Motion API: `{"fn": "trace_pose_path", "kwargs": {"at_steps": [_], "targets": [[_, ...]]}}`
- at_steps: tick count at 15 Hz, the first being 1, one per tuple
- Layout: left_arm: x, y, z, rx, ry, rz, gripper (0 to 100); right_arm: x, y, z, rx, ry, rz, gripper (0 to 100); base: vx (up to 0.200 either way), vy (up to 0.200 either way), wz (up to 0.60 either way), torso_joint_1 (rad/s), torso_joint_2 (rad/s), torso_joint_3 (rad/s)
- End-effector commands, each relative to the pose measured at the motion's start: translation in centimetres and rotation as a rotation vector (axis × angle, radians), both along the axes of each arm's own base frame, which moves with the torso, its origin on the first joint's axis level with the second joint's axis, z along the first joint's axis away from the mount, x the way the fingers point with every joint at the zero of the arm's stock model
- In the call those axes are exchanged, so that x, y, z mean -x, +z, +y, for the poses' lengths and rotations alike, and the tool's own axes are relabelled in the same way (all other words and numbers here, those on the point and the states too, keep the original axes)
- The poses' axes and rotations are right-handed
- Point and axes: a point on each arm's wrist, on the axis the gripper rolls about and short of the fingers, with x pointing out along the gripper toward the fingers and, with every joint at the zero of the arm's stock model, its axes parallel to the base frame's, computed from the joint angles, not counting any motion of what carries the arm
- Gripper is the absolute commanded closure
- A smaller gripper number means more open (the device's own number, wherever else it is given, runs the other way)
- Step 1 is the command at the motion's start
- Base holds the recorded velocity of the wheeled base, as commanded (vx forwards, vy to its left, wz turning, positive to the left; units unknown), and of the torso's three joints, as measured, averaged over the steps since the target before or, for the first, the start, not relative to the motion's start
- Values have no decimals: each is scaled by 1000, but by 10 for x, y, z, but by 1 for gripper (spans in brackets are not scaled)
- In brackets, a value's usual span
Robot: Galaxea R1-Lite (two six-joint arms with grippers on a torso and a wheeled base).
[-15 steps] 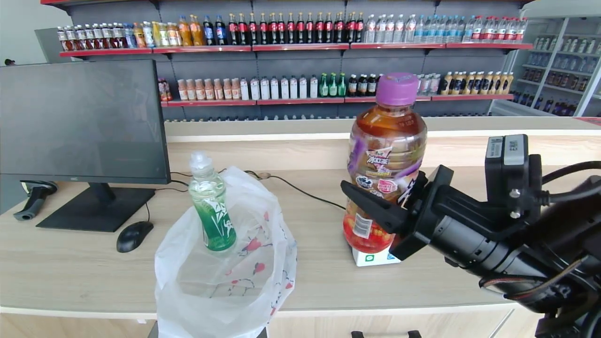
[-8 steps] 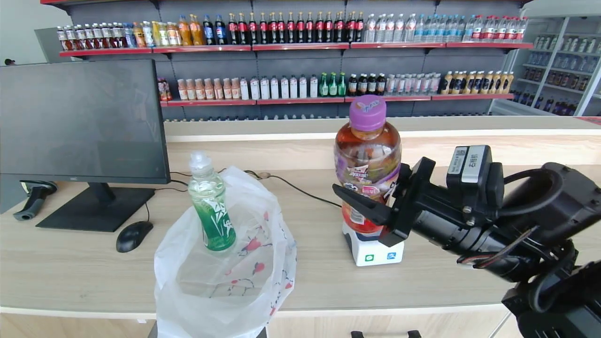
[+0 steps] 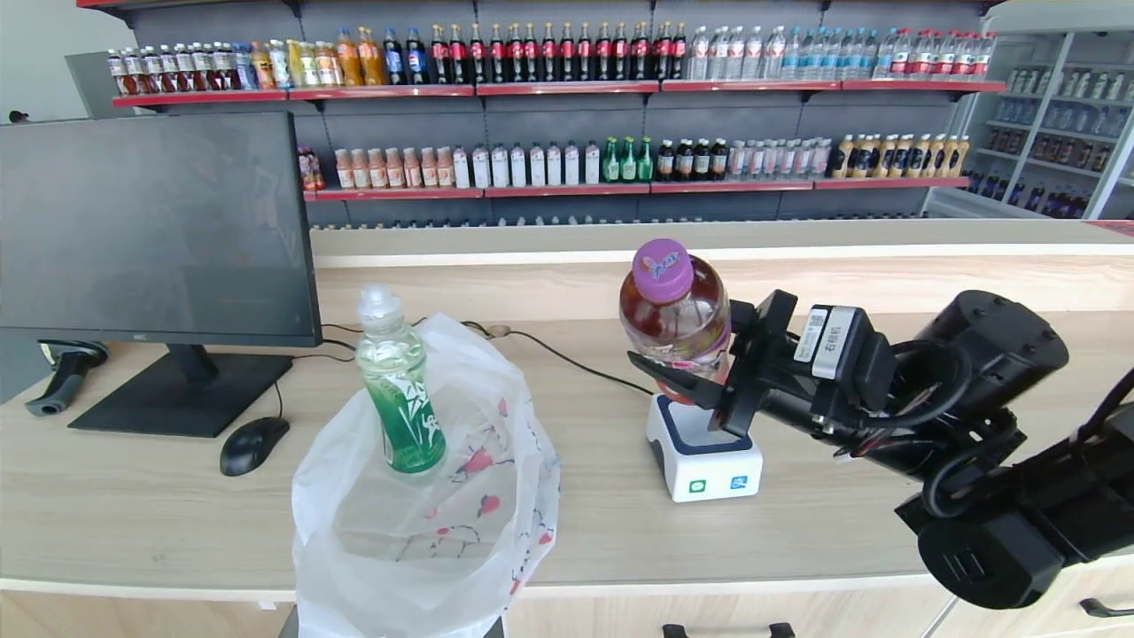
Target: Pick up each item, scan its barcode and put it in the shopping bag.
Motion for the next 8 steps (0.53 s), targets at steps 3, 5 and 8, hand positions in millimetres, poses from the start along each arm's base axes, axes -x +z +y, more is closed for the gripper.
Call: {"fn": "trace_pose_path", "kwargs": {"at_steps": [3,5,8], "targets": [[0,0,0,1,0,-1,0,-11,-9,-15,51,-61,-50,100,0,0,0,0,0,0],[0,0,0,1,0,-1,0,-13,-15,-15,61,-61,-34,100,0,0,0,0,0,0],[0,0,0,1,0,-1,0,-21,-17,-29,90,-122,-78,100,0,0,0,0,0,0]]}}
